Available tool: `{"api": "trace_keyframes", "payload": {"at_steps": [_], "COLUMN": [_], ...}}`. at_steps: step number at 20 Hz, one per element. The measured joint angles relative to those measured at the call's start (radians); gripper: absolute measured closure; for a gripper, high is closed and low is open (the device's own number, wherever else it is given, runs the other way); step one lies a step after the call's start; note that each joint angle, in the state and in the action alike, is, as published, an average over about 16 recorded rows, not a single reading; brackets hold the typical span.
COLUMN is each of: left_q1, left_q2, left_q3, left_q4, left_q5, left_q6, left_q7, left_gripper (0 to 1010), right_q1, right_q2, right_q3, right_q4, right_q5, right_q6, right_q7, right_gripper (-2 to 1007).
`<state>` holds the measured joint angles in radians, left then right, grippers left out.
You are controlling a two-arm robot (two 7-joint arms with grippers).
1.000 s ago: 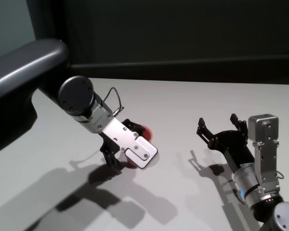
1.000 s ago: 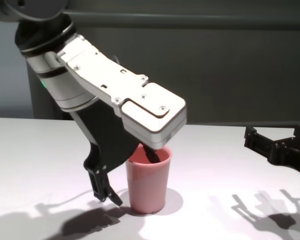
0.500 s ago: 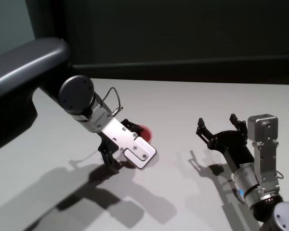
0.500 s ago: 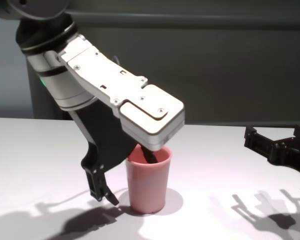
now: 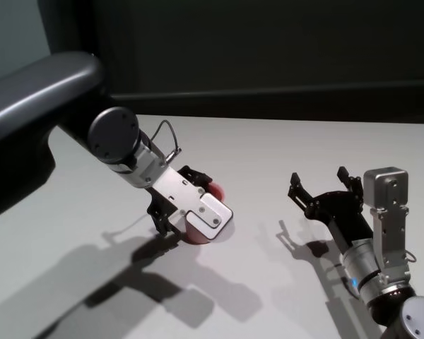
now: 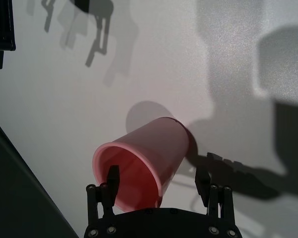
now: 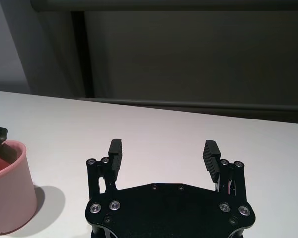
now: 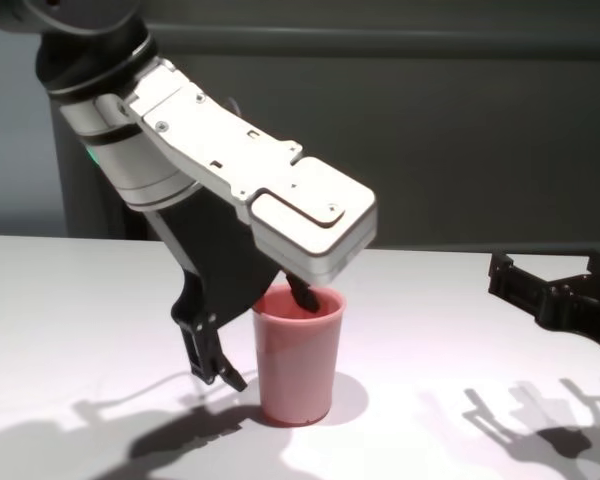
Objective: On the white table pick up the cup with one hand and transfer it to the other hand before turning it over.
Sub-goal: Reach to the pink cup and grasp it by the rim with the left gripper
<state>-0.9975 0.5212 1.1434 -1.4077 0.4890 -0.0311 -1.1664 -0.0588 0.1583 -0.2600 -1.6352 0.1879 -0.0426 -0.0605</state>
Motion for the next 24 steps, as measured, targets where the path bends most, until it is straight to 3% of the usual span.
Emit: {"api": "trace_keyframes", "payload": {"at_steps": [14,24], "left_q1": [-0.001,0.000], "left_q2": [0.000,0.000], "left_q3": [0.000,-0.001], "left_q4": [0.000,-0.001], "left_q5": [0.002,-0.001], "left_q6": [0.004,0.003], "left_q7": [0.003,0.000], "left_gripper": [53,302], "right_q1": [0.000,0.000], "right_q2": [0.000,0.000], "right_q3": [0.000,0.000], "right_q4": [0.000,0.000], "right_q5": [0.000,0.000], "right_q6": [0.000,0.000], "right_q7": [0.000,0.000], "right_gripper": [3,3]}}
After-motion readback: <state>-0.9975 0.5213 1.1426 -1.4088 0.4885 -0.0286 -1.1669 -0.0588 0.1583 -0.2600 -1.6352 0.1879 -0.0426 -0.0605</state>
